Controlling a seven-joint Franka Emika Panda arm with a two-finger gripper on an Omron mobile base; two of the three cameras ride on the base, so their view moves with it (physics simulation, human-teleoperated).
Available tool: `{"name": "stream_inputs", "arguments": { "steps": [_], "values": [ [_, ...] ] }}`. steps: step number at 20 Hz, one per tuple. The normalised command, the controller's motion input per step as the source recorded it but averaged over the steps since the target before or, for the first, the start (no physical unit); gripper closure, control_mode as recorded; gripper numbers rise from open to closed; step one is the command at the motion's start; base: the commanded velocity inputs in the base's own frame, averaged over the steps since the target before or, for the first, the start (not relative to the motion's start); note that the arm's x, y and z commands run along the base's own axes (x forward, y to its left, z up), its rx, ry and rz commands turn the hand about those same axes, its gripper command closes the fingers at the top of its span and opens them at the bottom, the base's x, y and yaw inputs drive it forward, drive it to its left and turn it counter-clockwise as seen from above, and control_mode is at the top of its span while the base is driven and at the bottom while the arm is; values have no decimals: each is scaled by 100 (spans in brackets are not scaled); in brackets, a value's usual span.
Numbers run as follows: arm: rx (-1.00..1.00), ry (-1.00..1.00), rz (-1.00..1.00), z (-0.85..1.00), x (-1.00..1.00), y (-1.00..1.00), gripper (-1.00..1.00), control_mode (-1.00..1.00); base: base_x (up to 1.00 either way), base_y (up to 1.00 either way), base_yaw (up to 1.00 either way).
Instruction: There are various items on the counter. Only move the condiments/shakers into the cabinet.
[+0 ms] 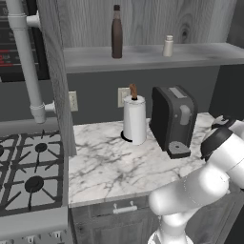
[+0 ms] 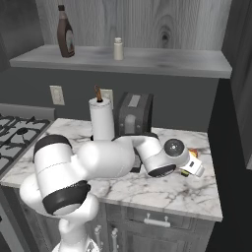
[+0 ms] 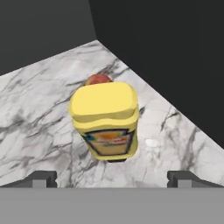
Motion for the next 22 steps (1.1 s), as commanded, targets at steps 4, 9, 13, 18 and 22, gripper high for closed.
{"name": "stream_inputs", "arguments": {
  "steps": [4, 9, 13, 18, 22],
  "values": [
    [0, 0, 0, -4, 7, 0, -100, -100, 0, 0, 0],
    [-1, 0, 0, -7, 10, 0, -100, -100, 0, 0, 0],
    [0, 0, 0, -5, 6, 0, -100, -100, 0, 0, 0],
    [0, 0, 0, -2, 0, -1, -100, -100, 0, 0, 0],
    [0, 0, 1, -2, 1, -2, -100, -100, 0, 0, 0]
  ]
}}
